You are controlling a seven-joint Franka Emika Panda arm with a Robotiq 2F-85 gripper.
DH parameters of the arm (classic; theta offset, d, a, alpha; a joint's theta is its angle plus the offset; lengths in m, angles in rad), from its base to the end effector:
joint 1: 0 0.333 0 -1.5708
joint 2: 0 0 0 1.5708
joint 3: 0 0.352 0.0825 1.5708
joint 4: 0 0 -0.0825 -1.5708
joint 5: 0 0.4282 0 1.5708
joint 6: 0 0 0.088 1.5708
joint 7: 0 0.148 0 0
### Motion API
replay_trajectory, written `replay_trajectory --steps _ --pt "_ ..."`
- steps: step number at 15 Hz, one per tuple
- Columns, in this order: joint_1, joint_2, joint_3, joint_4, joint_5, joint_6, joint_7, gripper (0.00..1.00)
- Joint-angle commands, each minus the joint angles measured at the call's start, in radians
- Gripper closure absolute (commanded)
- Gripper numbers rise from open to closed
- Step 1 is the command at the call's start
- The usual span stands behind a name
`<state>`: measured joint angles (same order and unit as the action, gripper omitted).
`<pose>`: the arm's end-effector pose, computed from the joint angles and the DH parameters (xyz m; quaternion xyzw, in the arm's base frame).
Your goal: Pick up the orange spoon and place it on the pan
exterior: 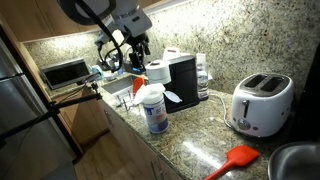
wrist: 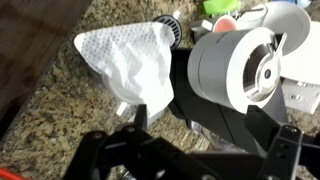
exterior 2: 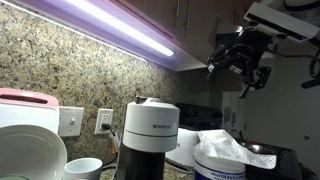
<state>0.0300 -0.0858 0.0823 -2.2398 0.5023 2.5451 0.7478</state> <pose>0.5890 0.0719 0.4214 -0.8488 0.4624 -0.0992 0.2364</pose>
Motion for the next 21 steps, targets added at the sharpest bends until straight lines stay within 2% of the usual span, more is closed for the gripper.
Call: replay_trajectory --steps 1,2,3,6,12,14,15,17,18,19,21 --pt "-0.036 -0.043 -0.019 -0.082 -0.12 0.105 0.186 0.0" --pt "-0.052 -0.047 -0.022 -0.102 -0.189 0.134 0.253 0.0" --pt "-0.056 -0.053 -0.034 -0.112 -0.201 0.111 0.229 0.0" --pt "-0.061 -0.083 -0.072 -0.134 -0.212 -0.076 0.091 0.0" --pt "-0.106 -0.143 -0.115 -0.138 -0.37 -0.49 -0.074 0.0" --pt "-0.128 -0.145 -0.107 -0.123 -0.468 -0.617 -0.065 0.0" --pt "-0.141 -0.141 -0.095 -0.116 -0.537 -0.656 -0.004 0.0" --pt "-0.15 -0.141 -0.073 -0.116 -0.652 -0.653 0.103 0.0" --pt "-0.147 -0.143 -0.066 -0.124 -0.691 -0.599 0.141 0.0" --pt "-0.139 -0.131 -0.093 -0.124 -0.631 -0.621 0.068 0.0" --pt "-0.138 -0.129 -0.091 -0.124 -0.64 -0.618 0.079 0.0"
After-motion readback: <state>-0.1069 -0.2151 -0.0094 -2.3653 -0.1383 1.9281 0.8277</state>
